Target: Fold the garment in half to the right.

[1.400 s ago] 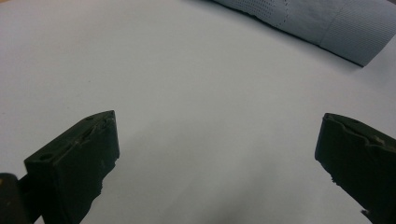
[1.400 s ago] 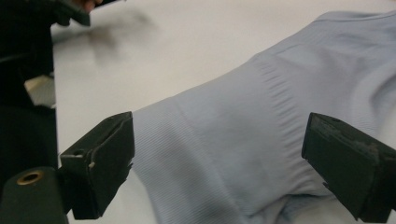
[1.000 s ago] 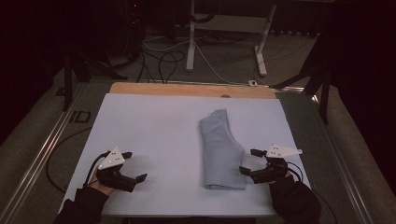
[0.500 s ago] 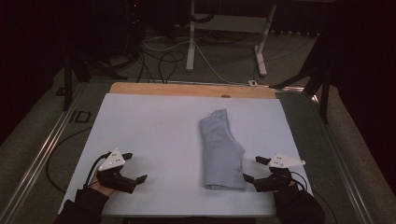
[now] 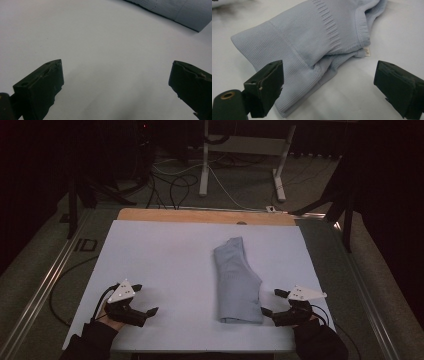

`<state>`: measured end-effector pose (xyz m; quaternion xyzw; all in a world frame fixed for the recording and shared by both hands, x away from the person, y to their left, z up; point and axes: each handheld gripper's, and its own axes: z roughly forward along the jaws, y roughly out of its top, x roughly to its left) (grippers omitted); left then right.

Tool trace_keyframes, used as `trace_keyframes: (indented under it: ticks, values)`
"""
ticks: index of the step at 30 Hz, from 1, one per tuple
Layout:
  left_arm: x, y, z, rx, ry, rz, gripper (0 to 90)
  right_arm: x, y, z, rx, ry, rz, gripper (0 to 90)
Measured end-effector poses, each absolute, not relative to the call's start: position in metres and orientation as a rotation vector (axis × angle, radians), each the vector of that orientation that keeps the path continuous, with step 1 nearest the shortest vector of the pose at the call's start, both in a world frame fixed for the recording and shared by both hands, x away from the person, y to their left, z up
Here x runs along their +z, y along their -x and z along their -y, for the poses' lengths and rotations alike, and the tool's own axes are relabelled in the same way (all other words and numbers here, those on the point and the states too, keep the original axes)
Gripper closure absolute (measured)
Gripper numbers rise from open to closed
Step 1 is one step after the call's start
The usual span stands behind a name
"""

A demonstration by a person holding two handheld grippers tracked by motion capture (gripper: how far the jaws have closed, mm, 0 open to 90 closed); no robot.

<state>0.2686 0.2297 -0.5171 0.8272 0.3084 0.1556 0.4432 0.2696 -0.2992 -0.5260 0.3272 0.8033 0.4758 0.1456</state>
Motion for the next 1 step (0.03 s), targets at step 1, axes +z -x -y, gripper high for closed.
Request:
trace_keyframes:
  ticks: [1]
  values:
    - [-0.5167,-0.2682,-0.2294,0.389,-2.049,-0.765,1.1,-0.5261,-0.2698,0.2993,1.369,-0.944,-2.314,9.3]
